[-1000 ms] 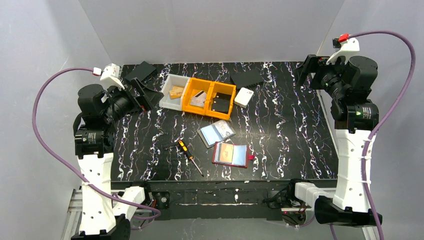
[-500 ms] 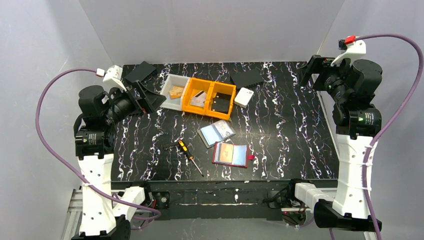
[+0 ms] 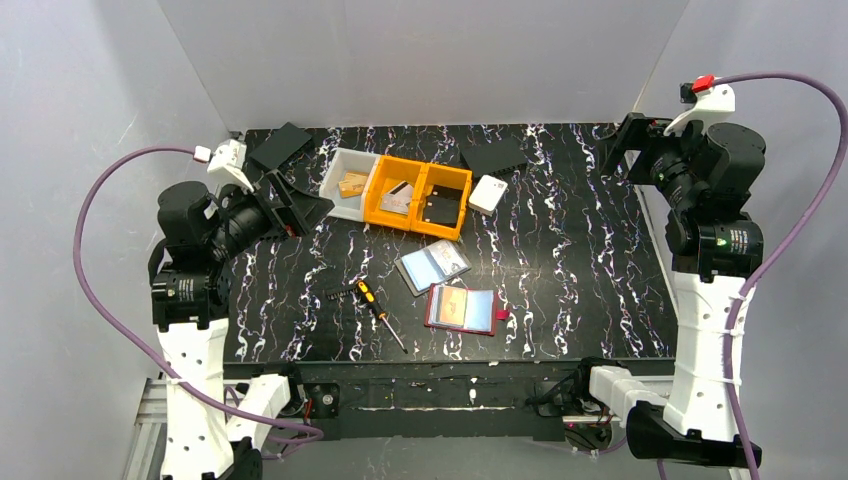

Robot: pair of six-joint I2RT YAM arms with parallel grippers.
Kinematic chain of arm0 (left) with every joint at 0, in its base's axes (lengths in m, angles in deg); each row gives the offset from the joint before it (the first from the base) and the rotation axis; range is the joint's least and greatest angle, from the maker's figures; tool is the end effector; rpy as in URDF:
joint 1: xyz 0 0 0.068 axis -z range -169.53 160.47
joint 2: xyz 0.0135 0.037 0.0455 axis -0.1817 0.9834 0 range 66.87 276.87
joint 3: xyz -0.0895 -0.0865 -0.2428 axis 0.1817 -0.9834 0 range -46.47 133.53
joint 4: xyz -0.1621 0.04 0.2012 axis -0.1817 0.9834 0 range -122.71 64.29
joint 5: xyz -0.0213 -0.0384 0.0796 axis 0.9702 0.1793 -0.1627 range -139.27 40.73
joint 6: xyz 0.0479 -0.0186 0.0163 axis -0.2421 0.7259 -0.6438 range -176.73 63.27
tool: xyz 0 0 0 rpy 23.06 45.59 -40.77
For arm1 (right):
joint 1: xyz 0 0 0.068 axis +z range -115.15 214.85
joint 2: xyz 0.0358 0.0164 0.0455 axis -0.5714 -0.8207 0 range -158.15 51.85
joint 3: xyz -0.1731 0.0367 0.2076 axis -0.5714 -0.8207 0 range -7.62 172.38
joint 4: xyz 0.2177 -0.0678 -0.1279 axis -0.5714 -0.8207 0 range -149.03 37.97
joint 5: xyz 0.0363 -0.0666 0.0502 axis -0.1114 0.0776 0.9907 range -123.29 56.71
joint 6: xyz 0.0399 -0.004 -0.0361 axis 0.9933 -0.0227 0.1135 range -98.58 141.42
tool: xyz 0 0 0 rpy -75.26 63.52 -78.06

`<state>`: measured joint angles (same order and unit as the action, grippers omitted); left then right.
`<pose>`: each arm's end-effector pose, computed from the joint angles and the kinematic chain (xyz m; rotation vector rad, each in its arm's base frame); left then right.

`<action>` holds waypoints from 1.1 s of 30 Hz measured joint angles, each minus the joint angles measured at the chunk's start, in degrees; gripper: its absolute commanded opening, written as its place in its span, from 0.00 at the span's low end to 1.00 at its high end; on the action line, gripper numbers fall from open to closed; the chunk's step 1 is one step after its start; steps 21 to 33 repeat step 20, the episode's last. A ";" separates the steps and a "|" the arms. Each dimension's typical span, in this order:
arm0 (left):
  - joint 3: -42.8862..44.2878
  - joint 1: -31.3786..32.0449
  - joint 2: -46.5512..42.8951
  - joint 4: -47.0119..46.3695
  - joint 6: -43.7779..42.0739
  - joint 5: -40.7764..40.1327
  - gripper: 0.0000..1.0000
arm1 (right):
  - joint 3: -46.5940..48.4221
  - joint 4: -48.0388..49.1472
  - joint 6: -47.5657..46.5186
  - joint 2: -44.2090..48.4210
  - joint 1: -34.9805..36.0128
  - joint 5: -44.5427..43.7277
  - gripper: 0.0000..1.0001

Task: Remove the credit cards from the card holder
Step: Reset both arms

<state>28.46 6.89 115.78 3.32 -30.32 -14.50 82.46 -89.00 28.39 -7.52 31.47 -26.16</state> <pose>0.1430 -0.0114 0.4560 -0.0087 1.7845 -0.8165 0.1742 -0.0059 0.5054 0.0580 1.6804 0.1517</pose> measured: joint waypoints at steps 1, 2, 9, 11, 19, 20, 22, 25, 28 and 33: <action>-0.17 0.00 -0.24 -0.02 0.00 0.02 0.98 | 0.00 0.00 0.00 0.04 -0.04 -0.11 0.98; -0.33 0.00 -0.46 0.00 0.02 0.02 0.98 | 0.00 0.02 0.00 0.11 -0.04 -0.15 0.98; -1.20 0.00 -1.49 0.00 0.00 0.04 0.98 | -1.11 0.59 0.17 0.63 -0.20 -0.42 0.98; -1.40 0.00 -1.57 0.02 -0.02 0.02 0.98 | -1.11 0.72 0.22 0.66 -0.35 -0.59 0.98; -1.42 -0.02 -1.73 0.02 -0.24 0.00 0.98 | -1.11 0.79 0.37 0.79 -0.68 -0.22 0.98; -1.42 -0.02 -1.77 0.02 -0.26 0.00 0.98 | -1.14 0.79 0.37 0.79 -0.74 -0.11 0.98; -1.42 -0.02 -1.77 0.02 -0.26 0.00 0.98 | -1.14 0.79 0.37 0.79 -0.74 -0.11 0.98; -1.42 -0.02 -1.77 0.02 -0.26 0.00 0.98 | -1.14 0.79 0.37 0.79 -0.74 -0.11 0.98; -1.42 -0.02 -1.77 0.02 -0.26 0.00 0.98 | -1.14 0.79 0.37 0.79 -0.74 -0.11 0.98; -1.42 -0.02 -1.77 0.02 -0.26 0.00 0.98 | -1.14 0.79 0.37 0.79 -0.74 -0.11 0.98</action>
